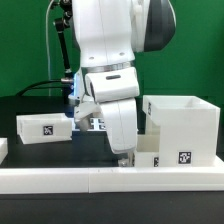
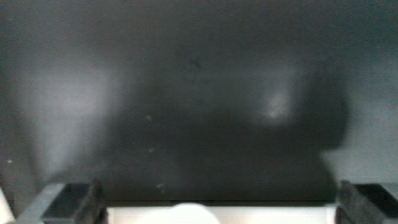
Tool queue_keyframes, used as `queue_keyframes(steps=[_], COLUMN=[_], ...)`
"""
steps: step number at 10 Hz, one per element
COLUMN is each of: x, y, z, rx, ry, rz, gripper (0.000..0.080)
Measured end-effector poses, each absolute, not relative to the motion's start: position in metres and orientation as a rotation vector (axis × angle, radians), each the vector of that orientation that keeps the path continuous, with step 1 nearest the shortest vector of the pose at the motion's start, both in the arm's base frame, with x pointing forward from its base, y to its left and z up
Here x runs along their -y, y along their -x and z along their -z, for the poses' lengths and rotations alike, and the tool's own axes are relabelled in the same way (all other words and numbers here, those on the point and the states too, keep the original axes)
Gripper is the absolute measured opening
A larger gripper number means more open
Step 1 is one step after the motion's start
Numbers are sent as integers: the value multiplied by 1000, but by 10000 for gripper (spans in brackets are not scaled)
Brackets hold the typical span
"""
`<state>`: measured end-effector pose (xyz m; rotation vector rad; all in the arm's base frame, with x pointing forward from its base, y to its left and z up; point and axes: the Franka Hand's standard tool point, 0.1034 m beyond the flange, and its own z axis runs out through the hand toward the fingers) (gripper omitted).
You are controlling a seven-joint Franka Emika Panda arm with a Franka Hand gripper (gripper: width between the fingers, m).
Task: Assemble drawer
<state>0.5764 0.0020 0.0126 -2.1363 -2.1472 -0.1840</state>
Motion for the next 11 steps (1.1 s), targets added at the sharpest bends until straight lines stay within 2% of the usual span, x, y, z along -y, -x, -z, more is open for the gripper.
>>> queue_keyframes(steps=[3, 8, 10, 11], x=[-18, -36, -23, -3], y=[-573, -576, -576, -579], z=[-9, -12, -12, -12], rx=[2167, 2167, 2163, 2155], ry=[2103, 2113, 2125, 2146], rz=[193, 167, 162, 154], gripper=[648, 648, 648, 649])
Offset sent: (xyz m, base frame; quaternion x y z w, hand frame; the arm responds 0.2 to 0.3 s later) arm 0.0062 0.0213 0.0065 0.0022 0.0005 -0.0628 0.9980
